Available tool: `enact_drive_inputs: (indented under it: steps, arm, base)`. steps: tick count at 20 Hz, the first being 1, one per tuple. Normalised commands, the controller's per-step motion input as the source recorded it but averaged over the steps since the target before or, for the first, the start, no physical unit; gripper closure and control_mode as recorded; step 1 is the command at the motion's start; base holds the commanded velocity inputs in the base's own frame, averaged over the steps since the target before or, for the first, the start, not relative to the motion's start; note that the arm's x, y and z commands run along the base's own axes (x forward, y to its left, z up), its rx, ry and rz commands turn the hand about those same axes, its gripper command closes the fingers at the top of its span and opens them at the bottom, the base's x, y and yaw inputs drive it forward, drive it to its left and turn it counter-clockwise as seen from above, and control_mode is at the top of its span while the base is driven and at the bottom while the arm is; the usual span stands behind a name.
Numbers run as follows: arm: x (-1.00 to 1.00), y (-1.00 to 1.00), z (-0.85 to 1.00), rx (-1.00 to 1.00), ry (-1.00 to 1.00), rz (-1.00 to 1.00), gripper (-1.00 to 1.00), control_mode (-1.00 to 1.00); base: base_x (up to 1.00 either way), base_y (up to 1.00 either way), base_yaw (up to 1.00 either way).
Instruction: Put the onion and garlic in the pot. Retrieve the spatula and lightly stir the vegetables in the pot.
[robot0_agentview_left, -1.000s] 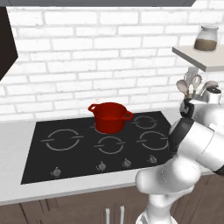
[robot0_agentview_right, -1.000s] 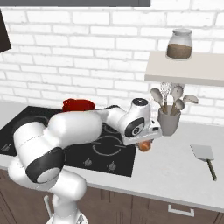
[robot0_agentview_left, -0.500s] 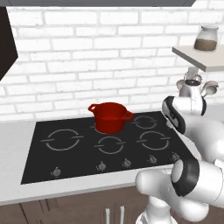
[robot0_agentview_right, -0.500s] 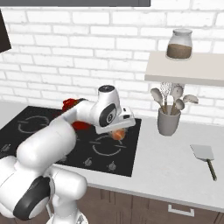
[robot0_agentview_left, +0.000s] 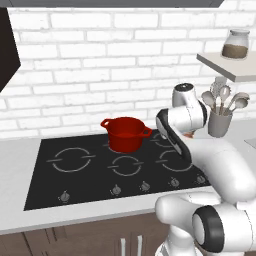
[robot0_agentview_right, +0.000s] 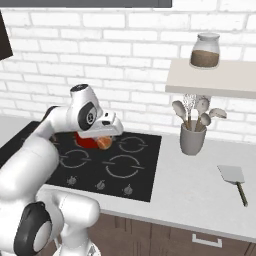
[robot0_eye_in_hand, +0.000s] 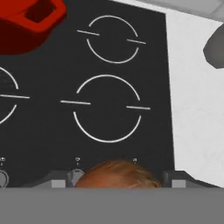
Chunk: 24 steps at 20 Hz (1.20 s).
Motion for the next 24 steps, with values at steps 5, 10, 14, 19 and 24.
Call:
enact_drive_inputs:
  steps: [5, 10, 14, 19, 24]
  arm:
    - [0.32, 0.13, 0.0, -0.02, 0.02, -0.07, 1.0, -1.0]
    - [0.36, 0.77, 0.33, -0.02, 0.04, 0.15, 1.0, -1.0]
    - [0.72, 0.62, 0.16, 0.05, -0.01, 0.52, 1.0, -1.0]
    - [0.99, 0.28, -0.03, 0.2, 0.0, 0.58, 1.0, -1.0]
    - [1.0, 0.37, -0.35, 0.05, 0.1, 0.29, 1.0, -1.0]
  base:
    - [0.0, 0.0, 0.0]
    - [0.0, 0.0, 0.0]
    - [0.0, 0.0, 0.0]
    - [0.0, 0.0, 0.0]
    - [0.0, 0.0, 0.0]
